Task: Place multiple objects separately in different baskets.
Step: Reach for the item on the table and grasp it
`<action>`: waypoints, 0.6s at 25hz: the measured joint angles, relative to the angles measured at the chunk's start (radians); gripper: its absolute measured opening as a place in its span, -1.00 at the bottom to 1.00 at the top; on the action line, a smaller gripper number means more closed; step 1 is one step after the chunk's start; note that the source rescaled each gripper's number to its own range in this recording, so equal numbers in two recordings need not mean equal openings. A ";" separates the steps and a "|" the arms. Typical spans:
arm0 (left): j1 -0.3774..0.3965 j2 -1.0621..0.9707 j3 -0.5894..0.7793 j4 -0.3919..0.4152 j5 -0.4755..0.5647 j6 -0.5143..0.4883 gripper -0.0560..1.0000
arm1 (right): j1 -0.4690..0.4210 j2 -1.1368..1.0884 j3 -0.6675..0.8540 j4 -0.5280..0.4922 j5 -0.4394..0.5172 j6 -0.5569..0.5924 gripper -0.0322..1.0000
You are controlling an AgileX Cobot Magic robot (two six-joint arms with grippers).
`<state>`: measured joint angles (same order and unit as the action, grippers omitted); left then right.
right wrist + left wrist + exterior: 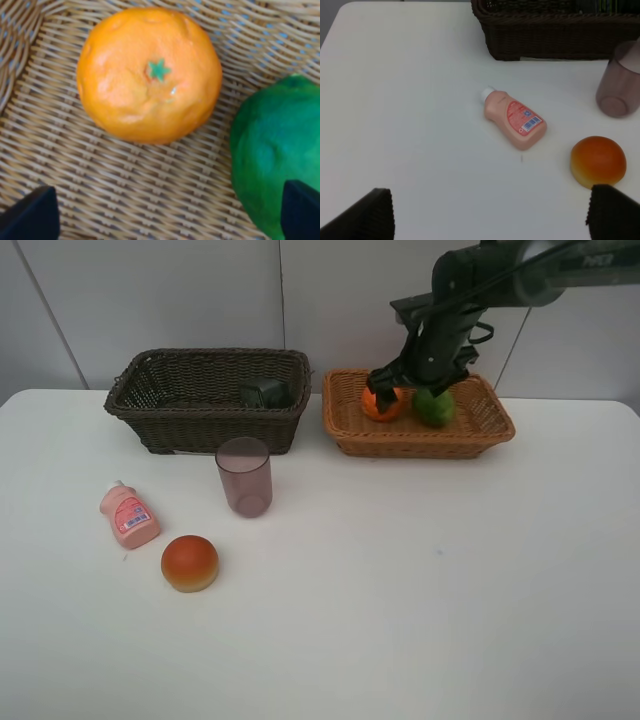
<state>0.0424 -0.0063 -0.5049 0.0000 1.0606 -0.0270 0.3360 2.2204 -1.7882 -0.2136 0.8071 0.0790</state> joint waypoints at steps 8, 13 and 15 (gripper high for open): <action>0.000 0.000 0.000 0.000 0.000 0.000 0.99 | 0.000 -0.123 0.000 0.000 0.131 0.000 0.90; 0.000 0.000 0.000 0.000 0.000 0.000 0.99 | 0.000 -0.267 0.103 -0.003 0.134 0.000 0.90; 0.000 0.000 0.000 0.000 0.000 0.000 0.99 | 0.000 -0.337 0.184 -0.003 0.111 0.000 0.90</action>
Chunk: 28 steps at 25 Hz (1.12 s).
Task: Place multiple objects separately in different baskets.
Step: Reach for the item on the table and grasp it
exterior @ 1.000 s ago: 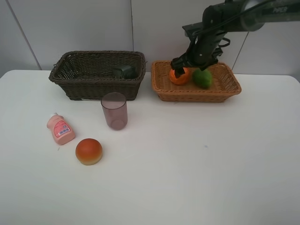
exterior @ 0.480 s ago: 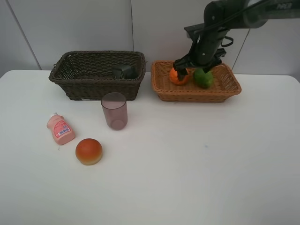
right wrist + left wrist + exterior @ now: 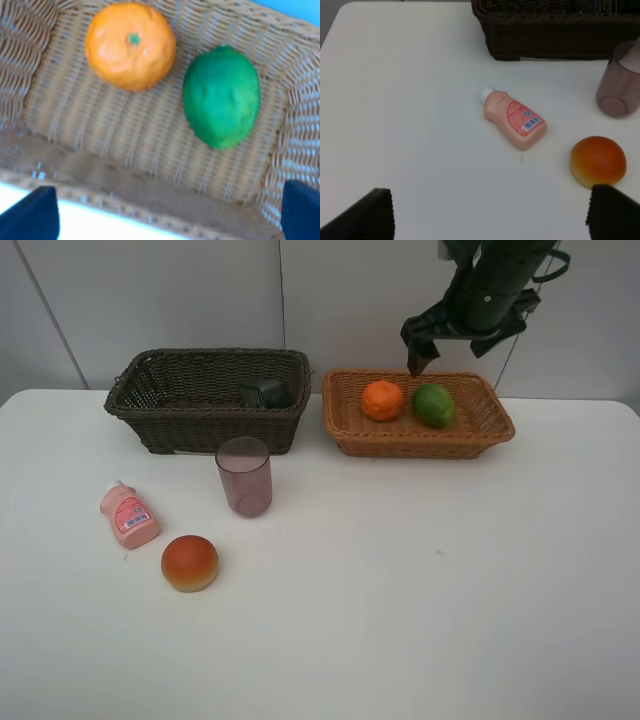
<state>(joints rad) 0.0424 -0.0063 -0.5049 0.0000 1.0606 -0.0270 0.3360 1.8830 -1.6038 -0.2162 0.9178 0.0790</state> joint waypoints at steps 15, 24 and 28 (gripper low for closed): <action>0.000 0.000 0.000 0.000 0.000 0.000 0.99 | 0.000 -0.712 0.602 0.059 0.016 0.000 0.90; 0.000 0.000 0.000 0.000 0.000 0.000 0.99 | 0.000 -1.120 0.787 0.092 0.180 0.028 0.90; 0.000 0.000 0.000 0.000 0.000 0.000 0.99 | 0.000 -1.261 0.823 0.097 0.259 0.076 0.90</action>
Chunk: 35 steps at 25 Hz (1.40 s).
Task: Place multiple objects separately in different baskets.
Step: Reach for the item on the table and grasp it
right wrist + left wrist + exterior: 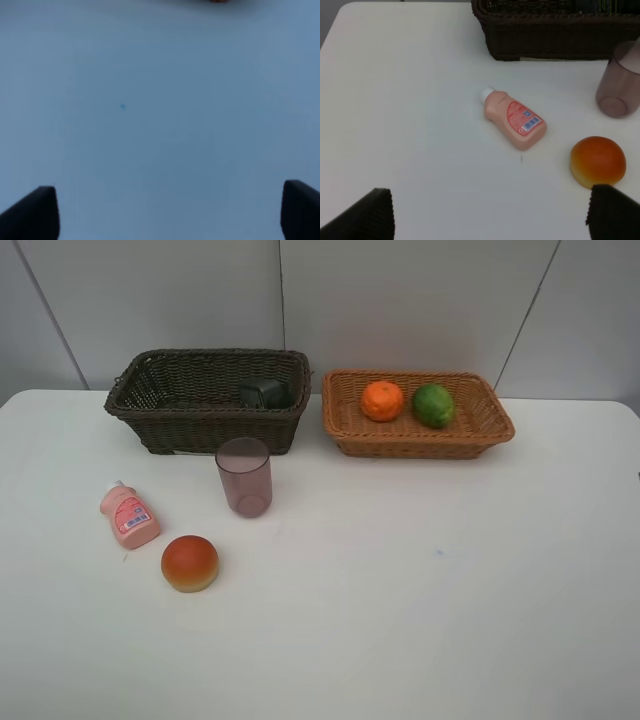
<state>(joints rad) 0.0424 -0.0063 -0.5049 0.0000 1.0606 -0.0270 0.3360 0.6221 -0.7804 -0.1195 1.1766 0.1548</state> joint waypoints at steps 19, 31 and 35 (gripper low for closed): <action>0.000 0.000 0.000 0.000 0.000 0.000 0.99 | 0.000 -0.331 0.224 0.037 -0.096 -0.007 0.90; 0.000 0.000 0.000 0.000 0.000 0.000 0.99 | 0.000 -0.352 0.252 0.042 -0.118 -0.144 0.90; 0.000 0.000 0.000 0.000 0.000 0.000 0.99 | 0.000 -0.352 0.252 0.063 -0.118 -0.142 0.90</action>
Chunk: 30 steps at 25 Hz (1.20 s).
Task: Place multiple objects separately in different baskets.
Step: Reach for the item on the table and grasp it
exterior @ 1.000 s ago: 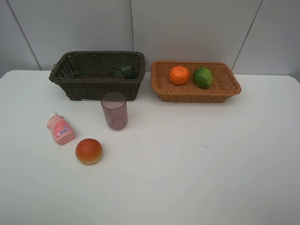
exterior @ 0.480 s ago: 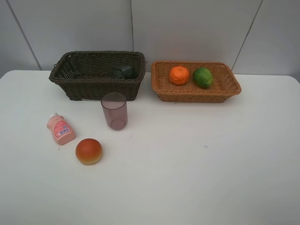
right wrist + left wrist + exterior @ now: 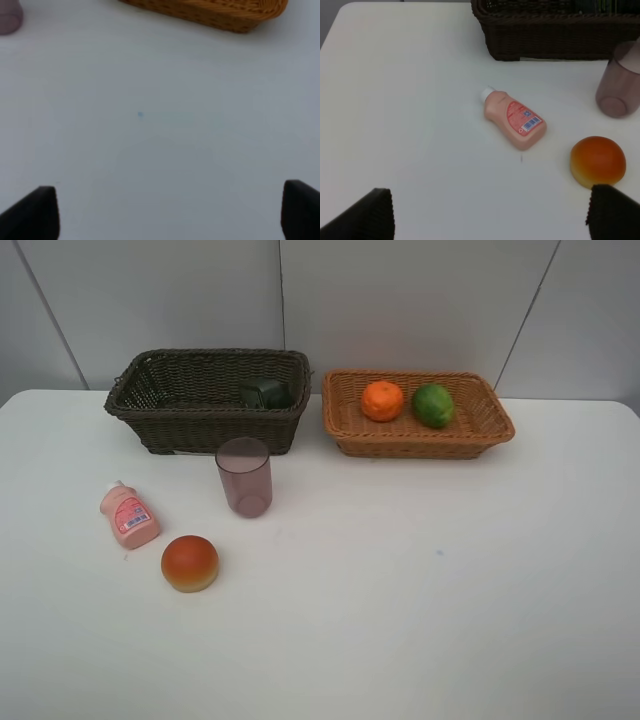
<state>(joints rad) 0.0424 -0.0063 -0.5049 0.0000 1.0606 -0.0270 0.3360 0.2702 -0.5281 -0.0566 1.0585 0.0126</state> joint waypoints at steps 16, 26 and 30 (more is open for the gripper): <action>0.000 0.000 0.000 0.000 0.000 0.000 0.99 | -0.198 -0.095 0.000 -0.026 0.000 0.072 0.90; 0.000 0.000 0.000 0.000 0.000 0.000 0.99 | -0.274 -0.269 0.002 -0.011 0.000 0.062 0.90; 0.000 0.000 0.000 0.000 0.000 0.000 0.99 | -0.297 -0.273 0.006 -0.011 0.001 0.066 0.90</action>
<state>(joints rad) 0.0424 -0.0063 -0.5049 0.0000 1.0606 -0.0270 0.0391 -0.0030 -0.5219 -0.0673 1.0596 0.0791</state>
